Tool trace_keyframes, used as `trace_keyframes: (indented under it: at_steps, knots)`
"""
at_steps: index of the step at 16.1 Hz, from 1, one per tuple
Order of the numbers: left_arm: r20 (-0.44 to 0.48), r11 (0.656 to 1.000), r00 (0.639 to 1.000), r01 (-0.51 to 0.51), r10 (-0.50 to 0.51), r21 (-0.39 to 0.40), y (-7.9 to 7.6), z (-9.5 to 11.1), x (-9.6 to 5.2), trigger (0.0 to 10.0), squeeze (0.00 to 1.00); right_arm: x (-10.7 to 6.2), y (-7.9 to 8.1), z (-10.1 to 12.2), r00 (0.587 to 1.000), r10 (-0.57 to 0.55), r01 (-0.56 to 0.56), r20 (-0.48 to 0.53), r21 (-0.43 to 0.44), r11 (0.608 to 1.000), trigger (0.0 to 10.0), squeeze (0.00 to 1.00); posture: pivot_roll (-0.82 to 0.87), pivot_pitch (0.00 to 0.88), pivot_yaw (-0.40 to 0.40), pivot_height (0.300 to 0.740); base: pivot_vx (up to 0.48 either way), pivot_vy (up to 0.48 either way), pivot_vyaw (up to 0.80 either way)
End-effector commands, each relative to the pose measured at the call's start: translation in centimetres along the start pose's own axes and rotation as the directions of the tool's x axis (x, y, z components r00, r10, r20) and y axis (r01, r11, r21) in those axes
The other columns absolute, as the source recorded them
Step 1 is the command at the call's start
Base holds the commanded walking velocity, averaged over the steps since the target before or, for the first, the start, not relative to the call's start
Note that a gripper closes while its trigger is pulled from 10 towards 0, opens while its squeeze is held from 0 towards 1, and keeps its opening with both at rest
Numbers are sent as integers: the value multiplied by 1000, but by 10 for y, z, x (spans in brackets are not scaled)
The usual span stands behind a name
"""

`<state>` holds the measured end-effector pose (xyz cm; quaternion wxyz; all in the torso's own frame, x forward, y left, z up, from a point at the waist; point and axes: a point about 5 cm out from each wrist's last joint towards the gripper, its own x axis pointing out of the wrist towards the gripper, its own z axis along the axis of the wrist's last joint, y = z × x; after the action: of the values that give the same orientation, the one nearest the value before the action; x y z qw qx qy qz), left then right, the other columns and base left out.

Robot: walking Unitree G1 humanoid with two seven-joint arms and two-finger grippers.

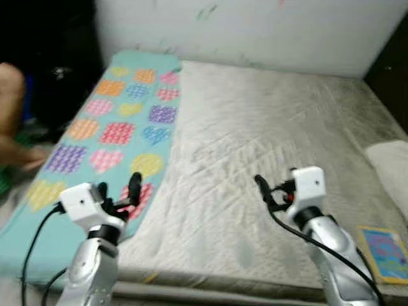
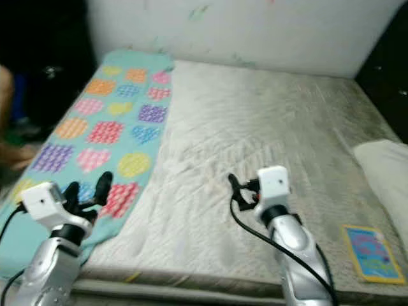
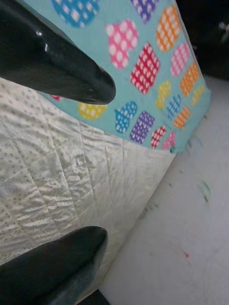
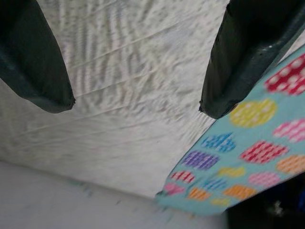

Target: Clean up the room

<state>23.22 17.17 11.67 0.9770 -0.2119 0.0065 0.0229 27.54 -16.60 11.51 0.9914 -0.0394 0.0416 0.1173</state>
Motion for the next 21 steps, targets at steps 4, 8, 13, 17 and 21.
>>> trace_keyframes:
  at_steps: [4, 8, 13, 17, 21]
  knots:
    - [-34, 1000, 999, 3, -3, -3, -6, -6, 2, 10000, 0, -5, -11, -6, 999, -32, 32, -26, -16, 999, 10000, 0, -41, 28, -71, 740, 0, 0, 0]
    - [-47, 999, 998, -36, 35, -31, -1, -9, 3, 10000, 0, -3, -11, -7, 999, -28, 27, -24, -19, 999, 10000, 0, -36, 19, -76, 740, 0, 75, 0]
    - [-49, 999, 998, -30, 28, -36, -2, -10, 4, 10000, 0, 0, -11, -6, 1000, -25, 25, -18, -24, 999, 10000, 0, -37, 10, -78, 740, 0, 444, 0]
    - [-47, 999, 999, -29, 27, -39, -2, -10, 4, 10000, 0, 0, -12, -6, 1000, -22, 22, -19, -28, 999, 10000, 0, -37, 10, -78, 740, 0, 480, 0]
    - [-42, 998, 998, -38, 36, -48, -1, -11, 5, 10000, 0, 1, -12, -6, 1000, -19, 18, -17, -39, 999, 10000, 0, -38, 8, -82, 740, 0, 480, 0]
